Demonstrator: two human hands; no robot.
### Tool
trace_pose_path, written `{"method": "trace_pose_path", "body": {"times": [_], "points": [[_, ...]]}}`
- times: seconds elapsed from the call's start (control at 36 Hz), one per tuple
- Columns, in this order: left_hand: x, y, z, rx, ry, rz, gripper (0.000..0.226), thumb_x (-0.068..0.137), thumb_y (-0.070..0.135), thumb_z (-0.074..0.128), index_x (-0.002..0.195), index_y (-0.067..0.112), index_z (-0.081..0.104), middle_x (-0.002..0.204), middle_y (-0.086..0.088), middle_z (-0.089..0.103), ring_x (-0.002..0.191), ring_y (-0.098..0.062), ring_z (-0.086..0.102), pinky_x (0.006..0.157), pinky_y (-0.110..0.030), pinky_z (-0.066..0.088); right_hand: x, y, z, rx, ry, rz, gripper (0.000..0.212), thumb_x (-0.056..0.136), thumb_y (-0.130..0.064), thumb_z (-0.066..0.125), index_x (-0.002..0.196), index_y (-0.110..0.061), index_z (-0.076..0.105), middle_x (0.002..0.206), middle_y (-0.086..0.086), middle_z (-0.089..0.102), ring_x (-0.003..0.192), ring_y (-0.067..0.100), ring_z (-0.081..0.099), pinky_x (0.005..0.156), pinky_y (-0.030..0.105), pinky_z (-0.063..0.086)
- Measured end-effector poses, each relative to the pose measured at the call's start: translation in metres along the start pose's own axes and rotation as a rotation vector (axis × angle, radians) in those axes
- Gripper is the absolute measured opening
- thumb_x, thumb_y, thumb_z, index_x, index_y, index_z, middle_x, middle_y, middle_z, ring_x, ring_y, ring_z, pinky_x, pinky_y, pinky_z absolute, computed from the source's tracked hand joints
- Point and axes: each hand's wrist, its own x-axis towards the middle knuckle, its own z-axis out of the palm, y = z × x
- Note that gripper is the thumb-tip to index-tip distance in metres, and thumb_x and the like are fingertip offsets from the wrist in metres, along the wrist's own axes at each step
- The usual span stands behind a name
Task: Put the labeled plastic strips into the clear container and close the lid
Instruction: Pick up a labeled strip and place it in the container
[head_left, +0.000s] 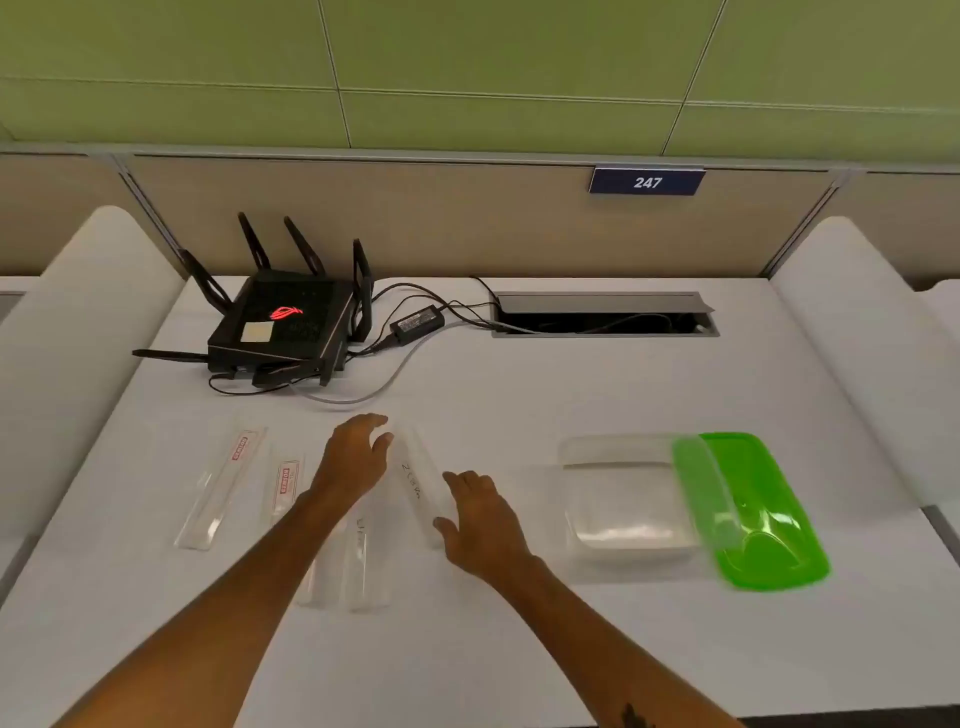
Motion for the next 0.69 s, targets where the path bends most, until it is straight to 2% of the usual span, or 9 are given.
{"method": "trace_pose_path", "body": {"times": [0.08, 0.22, 0.33, 0.44, 0.53, 0.58, 0.69], "points": [[0.012, -0.005, -0.003, 0.046, -0.078, -0.019, 0.048, 0.101, 0.031, 0.059, 0.147, 0.017, 0.051, 0.156, -0.007, 0.047, 0.146, -0.029, 0.042, 0.12, -0.045, 0.032, 0.008, -0.008, 0.014, 0.013, -0.027, 0.065, 0.068, 0.089, -0.04, 0.068, 0.146, -0.018, 0.037, 0.134, 0.004, 0.054, 0.12, 0.027, 0.052, 0.092, 0.04, 0.055], [0.03, -0.011, -0.003, 0.058, -0.171, -0.01, 0.054, 0.101, 0.033, 0.059, 0.152, 0.02, 0.044, 0.159, -0.006, 0.045, 0.146, -0.03, 0.041, 0.119, -0.047, 0.035, 0.017, -0.013, 0.028, -0.005, -0.029, 0.125, 0.074, 0.086, -0.041, 0.072, 0.146, -0.018, 0.035, 0.131, 0.004, 0.054, 0.118, 0.026, 0.054, 0.089, 0.039, 0.057], [0.041, -0.015, 0.0, 0.044, -0.198, 0.029, 0.051, 0.1, 0.029, 0.061, 0.148, 0.017, 0.05, 0.147, -0.007, 0.057, 0.134, -0.03, 0.055, 0.112, -0.046, 0.045, 0.022, -0.014, 0.036, -0.003, -0.038, 0.145, 0.074, 0.086, -0.039, 0.073, 0.145, -0.019, 0.034, 0.131, 0.003, 0.053, 0.118, 0.025, 0.054, 0.089, 0.038, 0.057], [0.05, -0.018, 0.002, 0.044, -0.194, 0.072, 0.042, 0.099, 0.022, 0.065, 0.139, 0.013, 0.06, 0.134, -0.009, 0.067, 0.119, -0.026, 0.065, 0.101, -0.036, 0.052, 0.024, -0.016, 0.04, 0.011, -0.037, 0.159, 0.072, 0.087, -0.035, 0.074, 0.145, -0.019, 0.035, 0.131, 0.004, 0.053, 0.117, 0.023, 0.054, 0.09, 0.037, 0.056], [0.056, -0.02, 0.001, 0.031, -0.188, 0.098, 0.036, 0.097, 0.018, 0.067, 0.133, 0.01, 0.065, 0.126, -0.009, 0.07, 0.108, -0.019, 0.065, 0.092, -0.024, 0.048, 0.025, -0.018, 0.043, 0.003, -0.034, 0.169, 0.071, 0.086, -0.034, 0.075, 0.144, -0.018, 0.037, 0.13, 0.004, 0.054, 0.115, 0.024, 0.055, 0.091, 0.037, 0.055], [0.059, -0.02, -0.001, 0.029, -0.186, 0.126, 0.035, 0.097, 0.016, 0.068, 0.131, 0.009, 0.066, 0.121, -0.009, 0.072, 0.1, -0.013, 0.063, 0.089, -0.022, 0.048, 0.026, -0.019, 0.044, 0.002, -0.021, 0.176, 0.07, 0.086, -0.033, 0.075, 0.143, -0.018, 0.038, 0.129, 0.004, 0.054, 0.114, 0.024, 0.055, 0.09, 0.036, 0.055], [0.064, -0.017, 0.0, 0.024, -0.163, 0.164, 0.032, 0.097, 0.015, 0.067, 0.128, 0.007, 0.068, 0.12, -0.009, 0.071, 0.096, -0.011, 0.061, 0.084, -0.02, 0.047, 0.028, -0.02, 0.045, -0.019, -0.002, 0.18, 0.064, 0.085, -0.033, 0.075, 0.138, -0.017, 0.042, 0.125, 0.005, 0.056, 0.111, 0.024, 0.056, 0.087, 0.037, 0.055]]}}
